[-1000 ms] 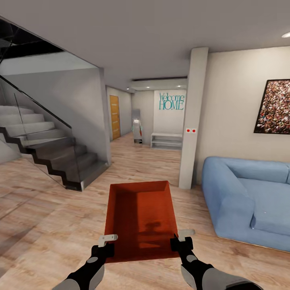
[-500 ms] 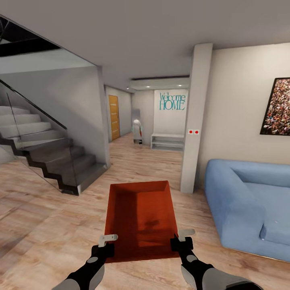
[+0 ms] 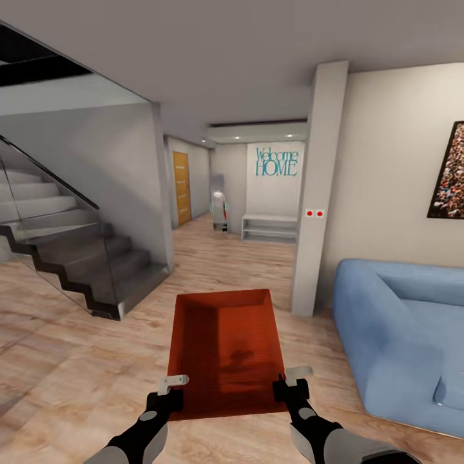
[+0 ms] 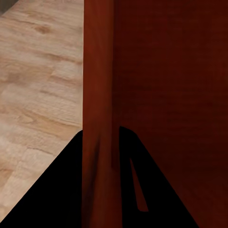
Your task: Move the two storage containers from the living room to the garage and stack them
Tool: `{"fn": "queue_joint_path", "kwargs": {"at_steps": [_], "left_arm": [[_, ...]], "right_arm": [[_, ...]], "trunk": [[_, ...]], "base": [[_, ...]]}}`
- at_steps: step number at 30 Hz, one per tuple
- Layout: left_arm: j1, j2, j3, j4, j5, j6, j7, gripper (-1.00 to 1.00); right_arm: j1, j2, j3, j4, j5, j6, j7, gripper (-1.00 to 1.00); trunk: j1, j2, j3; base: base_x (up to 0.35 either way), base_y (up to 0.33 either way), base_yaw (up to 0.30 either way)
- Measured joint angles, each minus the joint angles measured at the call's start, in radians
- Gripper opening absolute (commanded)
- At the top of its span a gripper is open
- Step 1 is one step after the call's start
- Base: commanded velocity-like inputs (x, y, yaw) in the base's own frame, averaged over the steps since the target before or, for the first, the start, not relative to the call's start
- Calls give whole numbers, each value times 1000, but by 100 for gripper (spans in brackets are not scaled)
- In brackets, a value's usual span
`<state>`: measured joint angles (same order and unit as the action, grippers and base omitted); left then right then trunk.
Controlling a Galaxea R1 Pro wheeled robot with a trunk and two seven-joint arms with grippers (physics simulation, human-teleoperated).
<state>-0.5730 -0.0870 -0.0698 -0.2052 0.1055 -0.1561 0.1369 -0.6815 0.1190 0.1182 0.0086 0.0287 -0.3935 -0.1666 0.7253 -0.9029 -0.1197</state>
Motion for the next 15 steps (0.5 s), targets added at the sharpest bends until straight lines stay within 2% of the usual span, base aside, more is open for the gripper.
{"fn": "queue_joint_path", "kwargs": {"at_steps": [15], "left_arm": [[0, -1, 1, -1, -1, 1, 1, -100]], "right_arm": [[0, -1, -1, 0, 0, 0, 2, -100]], "trunk": [[0, 0, 0]], "base": [[322, 0, 0]]}}
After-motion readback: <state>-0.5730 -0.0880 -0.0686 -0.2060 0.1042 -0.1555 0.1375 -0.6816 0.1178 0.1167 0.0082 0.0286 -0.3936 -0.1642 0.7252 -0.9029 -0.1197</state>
